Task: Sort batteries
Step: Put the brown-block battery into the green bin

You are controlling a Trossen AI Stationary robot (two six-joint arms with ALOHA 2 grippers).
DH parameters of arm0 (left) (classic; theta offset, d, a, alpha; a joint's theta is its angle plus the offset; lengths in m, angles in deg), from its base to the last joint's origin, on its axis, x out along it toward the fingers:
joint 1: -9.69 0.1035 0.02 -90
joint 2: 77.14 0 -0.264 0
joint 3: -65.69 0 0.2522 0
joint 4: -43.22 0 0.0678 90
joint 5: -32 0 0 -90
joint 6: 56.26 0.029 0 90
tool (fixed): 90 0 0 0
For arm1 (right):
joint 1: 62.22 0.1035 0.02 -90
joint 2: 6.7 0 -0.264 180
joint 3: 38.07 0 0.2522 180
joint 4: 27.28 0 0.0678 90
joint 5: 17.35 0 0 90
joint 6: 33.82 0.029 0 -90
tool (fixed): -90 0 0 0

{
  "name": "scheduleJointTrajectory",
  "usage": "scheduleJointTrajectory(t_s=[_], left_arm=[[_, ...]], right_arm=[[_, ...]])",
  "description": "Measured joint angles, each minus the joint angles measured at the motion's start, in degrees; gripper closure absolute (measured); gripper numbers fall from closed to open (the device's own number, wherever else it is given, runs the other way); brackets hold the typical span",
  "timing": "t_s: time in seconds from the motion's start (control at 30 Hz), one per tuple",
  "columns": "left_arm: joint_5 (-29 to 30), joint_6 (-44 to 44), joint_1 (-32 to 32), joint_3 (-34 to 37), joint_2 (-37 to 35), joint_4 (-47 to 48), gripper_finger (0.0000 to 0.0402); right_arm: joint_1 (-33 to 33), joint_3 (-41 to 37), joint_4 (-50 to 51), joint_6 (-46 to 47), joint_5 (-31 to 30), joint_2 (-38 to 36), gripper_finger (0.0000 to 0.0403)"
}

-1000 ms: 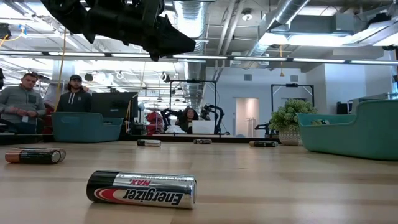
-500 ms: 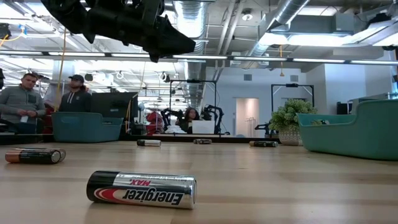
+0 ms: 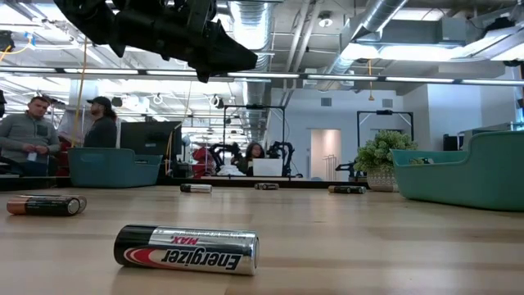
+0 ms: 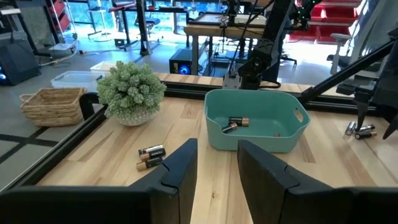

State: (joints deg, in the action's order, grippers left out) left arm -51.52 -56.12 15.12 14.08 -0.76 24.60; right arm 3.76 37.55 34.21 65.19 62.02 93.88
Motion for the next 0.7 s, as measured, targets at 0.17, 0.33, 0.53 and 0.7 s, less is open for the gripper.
scheduleJointTrajectory(t_s=[0.17,0.33,0.53,0.7], left_arm=[[0.01,0.01,0.00,0.00,0.00,-0.01,0.0294],[0.00,0.04,0.00,0.00,0.00,-0.04,0.0294],[0.01,0.21,0.01,0.00,0.00,-0.04,0.0294],[0.00,0.22,0.00,0.00,0.00,-0.04,0.0294]], right_arm=[[-0.16,-0.07,0.11,0.01,-0.16,0.00,0.0175],[-0.14,-0.28,0.12,0.59,-0.17,0.07,0.0175],[-0.14,-0.28,1.21,0.59,-0.17,0.07,0.0175],[-0.14,-0.26,1.15,0.59,-0.18,0.69,0.0175]])
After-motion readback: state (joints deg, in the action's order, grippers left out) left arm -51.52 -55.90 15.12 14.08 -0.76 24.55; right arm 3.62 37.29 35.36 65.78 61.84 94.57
